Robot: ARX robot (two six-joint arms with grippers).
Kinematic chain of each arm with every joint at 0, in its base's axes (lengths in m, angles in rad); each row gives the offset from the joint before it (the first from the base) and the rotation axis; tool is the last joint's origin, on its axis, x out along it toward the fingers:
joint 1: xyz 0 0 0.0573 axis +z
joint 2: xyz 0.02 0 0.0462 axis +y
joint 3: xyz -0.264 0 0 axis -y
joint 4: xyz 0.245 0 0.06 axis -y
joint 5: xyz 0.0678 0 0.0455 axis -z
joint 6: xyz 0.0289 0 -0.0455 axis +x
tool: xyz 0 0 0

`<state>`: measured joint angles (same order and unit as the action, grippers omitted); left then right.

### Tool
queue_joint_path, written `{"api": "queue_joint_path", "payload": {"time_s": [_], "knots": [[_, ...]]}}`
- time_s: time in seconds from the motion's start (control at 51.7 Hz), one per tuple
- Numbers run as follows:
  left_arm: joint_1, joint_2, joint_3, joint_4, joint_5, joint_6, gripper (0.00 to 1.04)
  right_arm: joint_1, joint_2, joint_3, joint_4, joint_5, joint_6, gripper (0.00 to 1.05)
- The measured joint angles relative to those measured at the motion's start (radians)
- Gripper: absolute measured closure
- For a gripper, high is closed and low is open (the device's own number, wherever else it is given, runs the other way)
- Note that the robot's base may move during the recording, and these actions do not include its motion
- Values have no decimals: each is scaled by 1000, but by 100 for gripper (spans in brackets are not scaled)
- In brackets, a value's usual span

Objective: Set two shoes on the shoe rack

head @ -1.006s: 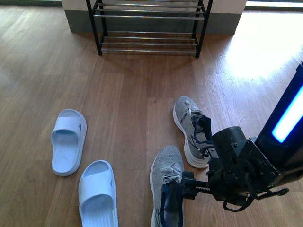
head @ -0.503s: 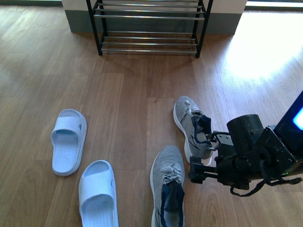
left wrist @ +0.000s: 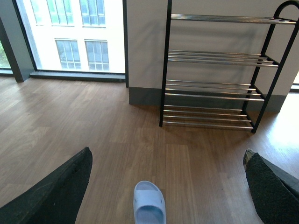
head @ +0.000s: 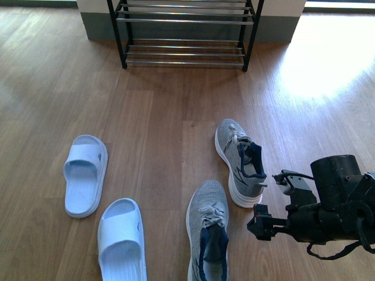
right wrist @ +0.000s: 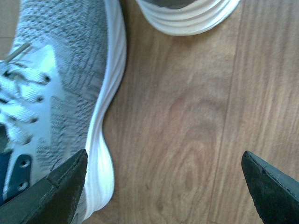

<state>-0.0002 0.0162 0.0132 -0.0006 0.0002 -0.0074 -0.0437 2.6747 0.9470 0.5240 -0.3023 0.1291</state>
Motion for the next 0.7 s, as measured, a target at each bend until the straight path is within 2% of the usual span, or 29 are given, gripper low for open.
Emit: {"api": "queue_joint_path", "payload": {"time_s": [0.193, 0.309, 0.464, 0.696], "knots": [[0, 0, 0, 0, 0, 0, 9, -2, -225, -221, 58, -83, -37, 9], [0, 0, 0, 0, 0, 0, 9, -8, -352, -380, 60, -87, -91, 9], [0, 0, 0, 0, 0, 0, 9, 6, -282, -459, 145, -18, -102, 9], [0, 0, 0, 0, 0, 0, 9, 90, -210, -408, 131, 53, -13, 9]]}}
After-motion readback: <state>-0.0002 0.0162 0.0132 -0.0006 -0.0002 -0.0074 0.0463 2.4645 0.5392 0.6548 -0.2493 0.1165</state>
